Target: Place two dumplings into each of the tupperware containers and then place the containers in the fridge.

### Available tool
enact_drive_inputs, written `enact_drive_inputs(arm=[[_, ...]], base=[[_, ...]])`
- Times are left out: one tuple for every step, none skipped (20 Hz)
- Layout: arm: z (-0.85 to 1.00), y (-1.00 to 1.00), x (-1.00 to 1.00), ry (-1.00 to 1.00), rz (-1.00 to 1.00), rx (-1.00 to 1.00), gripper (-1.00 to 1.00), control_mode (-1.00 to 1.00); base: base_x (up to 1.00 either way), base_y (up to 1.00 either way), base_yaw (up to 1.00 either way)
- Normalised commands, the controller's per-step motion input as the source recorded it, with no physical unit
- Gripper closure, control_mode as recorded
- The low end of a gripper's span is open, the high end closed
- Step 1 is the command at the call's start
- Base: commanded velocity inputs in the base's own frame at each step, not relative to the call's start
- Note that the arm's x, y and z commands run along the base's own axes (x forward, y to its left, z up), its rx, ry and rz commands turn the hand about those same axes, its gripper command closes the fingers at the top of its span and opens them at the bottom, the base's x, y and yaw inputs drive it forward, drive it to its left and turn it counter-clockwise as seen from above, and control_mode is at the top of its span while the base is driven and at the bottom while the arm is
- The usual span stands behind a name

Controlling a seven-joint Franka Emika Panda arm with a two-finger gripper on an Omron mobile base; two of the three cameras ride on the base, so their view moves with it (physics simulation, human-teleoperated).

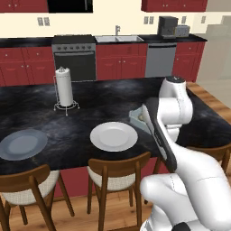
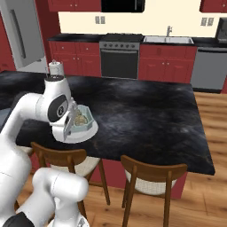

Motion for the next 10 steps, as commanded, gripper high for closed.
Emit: enact_drive_inputs(arm=[[0.04,0.00,-0.23,-0.16,-0.05,0.00,1.00,-1.00],[0.29,0.00,-0.34,-0.12,-0.03,0.00,1.00,-1.00],[0.32,0.00,-0.49,-0.08,-0.03,0.00,1.00,-1.00],[0.40,0.00,-0.69,-0.09,-0.01,0.00,1.00,-1.00],[0.47,0.00,-0.53,-0.04,-0.01,0.00,1.00,-1.00],[0.59,0.00,-0.71,0.00,0.00,0.00,1.00,-1.00],[0.76,0.00,-0.71,0.01,-0.05,0.00,1.00,-1.00],[0.70,0.00,-0.82,0.04,-0.07,0.00,1.00,-1.00],[0.68,0.00,-0.78,0.06,-0.08,0.00,1.00,-1.00],[0.75,0.00,-0.69,0.09,-0.07,0.00,1.00,-1.00]], base=[[0.00,0.00,0.00],[0.00,0.00,0.00],[0.00,0.00,0.00],[0.00,0.00,0.00],[0.00,0.00,0.00],[0.00,0.00,0.00],[0.00,0.00,0.00],[0.00,0.00,0.00],[0.00,0.00,0.00],[0.00,0.00,0.00]])
